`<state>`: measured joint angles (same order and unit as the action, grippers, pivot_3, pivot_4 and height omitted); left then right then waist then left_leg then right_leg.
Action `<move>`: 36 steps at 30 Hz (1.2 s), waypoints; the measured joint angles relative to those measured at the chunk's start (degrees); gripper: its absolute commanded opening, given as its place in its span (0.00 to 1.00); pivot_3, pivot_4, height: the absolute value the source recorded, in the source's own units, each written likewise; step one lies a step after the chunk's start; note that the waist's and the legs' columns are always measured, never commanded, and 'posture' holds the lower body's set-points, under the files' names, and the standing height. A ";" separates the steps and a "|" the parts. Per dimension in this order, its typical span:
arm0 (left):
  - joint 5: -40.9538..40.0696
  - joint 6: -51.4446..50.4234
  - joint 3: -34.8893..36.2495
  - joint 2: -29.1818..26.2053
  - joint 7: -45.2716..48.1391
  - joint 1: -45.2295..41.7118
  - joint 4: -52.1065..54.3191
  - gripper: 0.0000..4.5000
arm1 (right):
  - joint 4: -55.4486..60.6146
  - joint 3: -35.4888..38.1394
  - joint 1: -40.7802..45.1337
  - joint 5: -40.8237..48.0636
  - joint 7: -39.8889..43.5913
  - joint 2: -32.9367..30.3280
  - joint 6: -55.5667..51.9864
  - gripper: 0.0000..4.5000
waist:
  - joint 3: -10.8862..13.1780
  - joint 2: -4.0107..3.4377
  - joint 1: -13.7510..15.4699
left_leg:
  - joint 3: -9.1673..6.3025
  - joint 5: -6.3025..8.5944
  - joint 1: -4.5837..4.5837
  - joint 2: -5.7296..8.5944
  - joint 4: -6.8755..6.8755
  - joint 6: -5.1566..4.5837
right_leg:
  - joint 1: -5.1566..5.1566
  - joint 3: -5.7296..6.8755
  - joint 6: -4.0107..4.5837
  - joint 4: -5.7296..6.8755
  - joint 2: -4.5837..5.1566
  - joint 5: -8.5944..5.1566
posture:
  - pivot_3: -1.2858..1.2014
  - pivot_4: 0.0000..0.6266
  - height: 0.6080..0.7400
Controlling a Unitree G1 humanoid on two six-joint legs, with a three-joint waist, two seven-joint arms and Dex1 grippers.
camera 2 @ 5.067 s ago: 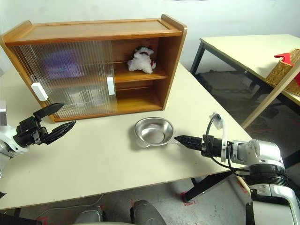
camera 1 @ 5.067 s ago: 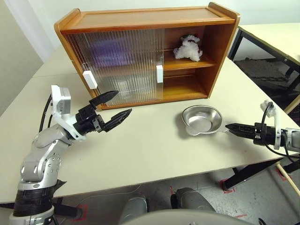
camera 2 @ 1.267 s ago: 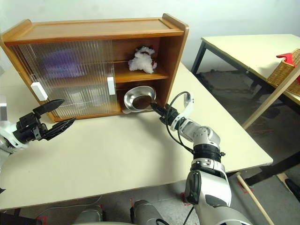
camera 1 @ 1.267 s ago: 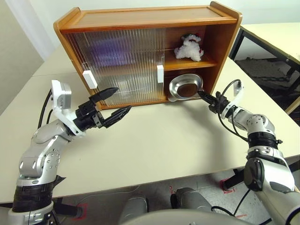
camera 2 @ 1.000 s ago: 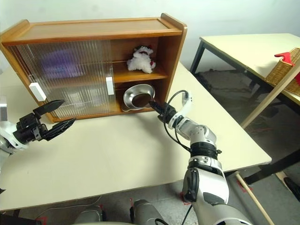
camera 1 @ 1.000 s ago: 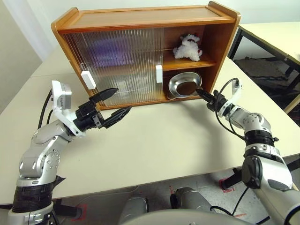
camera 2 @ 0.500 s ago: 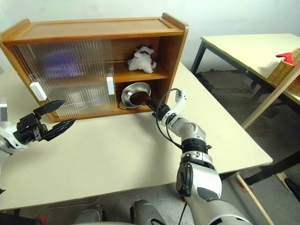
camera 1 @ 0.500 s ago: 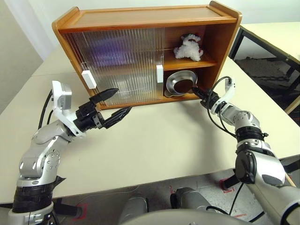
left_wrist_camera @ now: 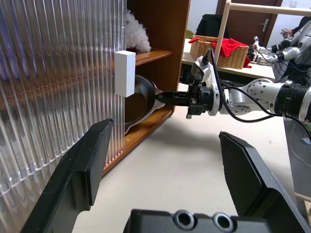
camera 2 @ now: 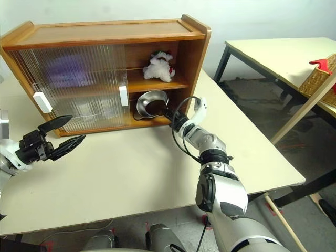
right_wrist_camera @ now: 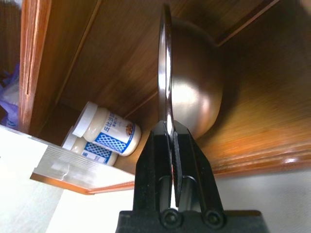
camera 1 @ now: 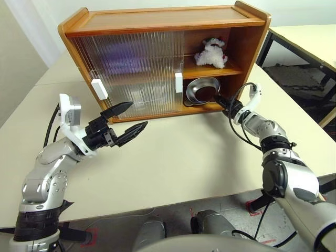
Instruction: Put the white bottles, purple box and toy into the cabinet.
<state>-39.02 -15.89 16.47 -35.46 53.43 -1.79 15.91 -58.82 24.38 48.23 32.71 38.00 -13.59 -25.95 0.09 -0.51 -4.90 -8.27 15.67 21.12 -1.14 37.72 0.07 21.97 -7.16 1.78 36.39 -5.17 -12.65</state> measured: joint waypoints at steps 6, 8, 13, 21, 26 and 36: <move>0.20 0.57 -0.01 0.37 0.25 -0.01 -0.04 1.00 | -1.72 0.51 0.63 0.01 -0.86 -0.02 2.10 0.00 | 0.00 0.00 0.01 | 0.00 0.00 -0.01 -0.05 0.01 0.00 | 0.00 0.00 0.01 0.00 0.00 0.00 | 0.48 0.00 1.00; 0.26 0.57 -0.02 0.45 0.10 -0.03 -0.04 1.00 | -2.26 0.51 0.89 -0.01 -0.85 -0.02 2.42 0.00 | 0.00 0.00 0.01 | 0.00 0.00 -0.01 -0.06 0.00 0.00 | 0.00 0.00 0.01 0.00 0.00 0.01 | 0.48 0.00 1.00; 0.33 0.57 -0.04 0.58 -0.36 -0.04 -0.02 1.00 | -2.69 0.49 1.11 -0.11 -0.86 -0.01 2.79 0.00 | 0.00 0.00 0.02 | 0.00 0.00 -0.01 -0.08 0.01 0.00 | -0.01 0.01 0.02 0.00 -0.01 0.01 | 0.49 0.00 1.00; 0.33 0.57 -0.03 0.57 -0.68 0.36 0.12 1.00 | -2.87 0.40 1.18 -1.21 -0.95 0.25 3.73 0.07 | 0.00 0.00 0.02 | 0.00 0.00 -0.03 -0.08 0.01 0.00 | -0.02 0.01 0.03 0.00 -0.01 0.02 | 0.49 0.00 1.00; 0.38 0.59 -0.03 0.56 -0.66 0.35 0.10 1.00 | -3.80 0.36 1.17 -1.83 -1.91 0.82 3.89 0.39 | 0.00 0.00 0.01 | 0.01 0.00 -0.03 -0.10 0.01 0.00 | 0.01 0.01 0.04 0.00 -0.01 0.03 | 0.48 0.00 1.00; 0.49 0.44 -0.04 0.56 -1.32 -0.05 0.48 1.00 | -3.86 0.53 1.14 -1.87 -1.87 -0.37 3.96 0.99 | 0.00 0.00 -0.01 | 0.02 0.03 -0.01 -0.11 0.00 0.01 | 0.02 0.02 0.08 0.00 -0.01 0.05 | 0.48 0.00 1.00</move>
<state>-38.53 -15.45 16.43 -34.90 52.11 -1.85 16.39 -62.68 24.91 49.37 30.84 36.13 -13.95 -21.98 0.09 -0.51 -4.91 -8.24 15.70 21.11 -1.25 37.72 0.08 21.99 -7.15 1.86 36.39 -5.18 -12.60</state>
